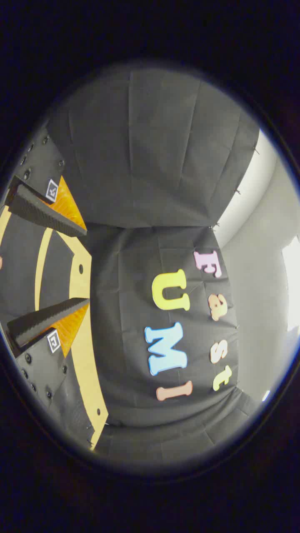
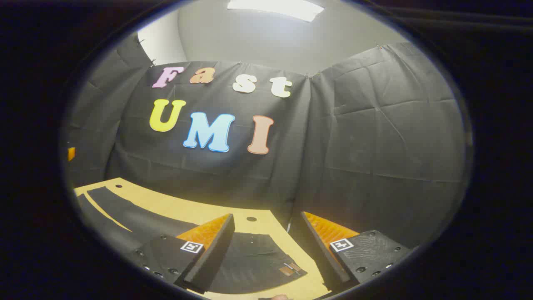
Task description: Grasp the waist and the cuffs of the jeans and fold them to make the two legs overlap; first hold the waist and fold one-third of the jeans toward the cuffs, then hold the cuffs and fold the remaining one-third in the same direction to finish folding.
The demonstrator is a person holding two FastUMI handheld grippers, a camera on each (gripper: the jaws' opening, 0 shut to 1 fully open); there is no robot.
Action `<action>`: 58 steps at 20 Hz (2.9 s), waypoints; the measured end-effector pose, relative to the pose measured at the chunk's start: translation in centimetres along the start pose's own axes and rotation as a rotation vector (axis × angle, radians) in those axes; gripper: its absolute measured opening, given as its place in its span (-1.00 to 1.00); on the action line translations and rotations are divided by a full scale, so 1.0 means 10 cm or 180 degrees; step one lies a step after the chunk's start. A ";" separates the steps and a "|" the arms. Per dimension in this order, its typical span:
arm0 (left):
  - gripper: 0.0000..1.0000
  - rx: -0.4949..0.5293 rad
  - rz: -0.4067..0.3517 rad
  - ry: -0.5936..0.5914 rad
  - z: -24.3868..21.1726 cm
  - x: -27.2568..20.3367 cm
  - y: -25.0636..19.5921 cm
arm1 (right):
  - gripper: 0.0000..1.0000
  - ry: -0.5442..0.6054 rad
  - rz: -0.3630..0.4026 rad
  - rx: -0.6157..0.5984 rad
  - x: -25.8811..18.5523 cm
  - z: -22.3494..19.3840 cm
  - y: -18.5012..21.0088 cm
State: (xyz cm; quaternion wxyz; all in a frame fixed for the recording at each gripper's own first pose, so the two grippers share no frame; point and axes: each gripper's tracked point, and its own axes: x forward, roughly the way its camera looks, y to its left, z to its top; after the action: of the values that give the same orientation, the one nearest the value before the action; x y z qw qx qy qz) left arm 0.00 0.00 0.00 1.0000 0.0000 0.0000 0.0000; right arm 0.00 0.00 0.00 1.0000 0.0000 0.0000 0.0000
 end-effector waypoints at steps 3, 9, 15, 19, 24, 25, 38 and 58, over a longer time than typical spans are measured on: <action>0.89 -0.0151 0.0226 0.0075 0.00 -0.04 0.09 | 0.87 -0.0007 0.0171 -0.0053 0.08 -0.04 0.08; 0.89 0.0085 0.0149 0.0160 0.01 0.08 0.14 | 0.88 0.0107 0.0085 -0.0104 0.18 -0.12 0.01; 0.89 0.0053 -0.0064 0.0227 -0.01 0.14 0.06 | 0.88 0.0219 -0.0141 0.0029 0.12 -0.17 0.04; 0.89 -0.0025 -0.0178 0.0440 -0.22 0.32 0.10 | 0.88 0.0497 -0.0184 0.0137 0.08 -0.35 0.09; 0.89 -0.0455 -0.0145 0.1095 -0.80 0.35 0.31 | 0.89 0.0952 -0.0276 0.0426 0.13 -0.65 0.05; 0.89 -0.0602 -0.0089 0.1181 -0.86 0.36 0.37 | 0.87 0.1020 -0.0284 0.0492 0.14 -0.71 0.04; 0.92 -0.2987 0.1329 0.2526 -2.37 -0.12 1.39 | 0.88 0.2456 -0.0411 0.1973 0.22 -1.78 0.18; 0.90 -0.3751 0.1922 0.3085 -3.10 -0.04 1.27 | 0.91 0.3661 -0.0970 0.3209 0.30 -2.69 0.03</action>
State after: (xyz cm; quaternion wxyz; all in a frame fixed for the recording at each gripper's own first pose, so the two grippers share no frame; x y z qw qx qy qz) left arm -0.43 12.67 -31.05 0.6819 -0.5253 0.4320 0.2692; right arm 2.95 0.26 -26.89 0.7111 0.4546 0.5185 -0.1374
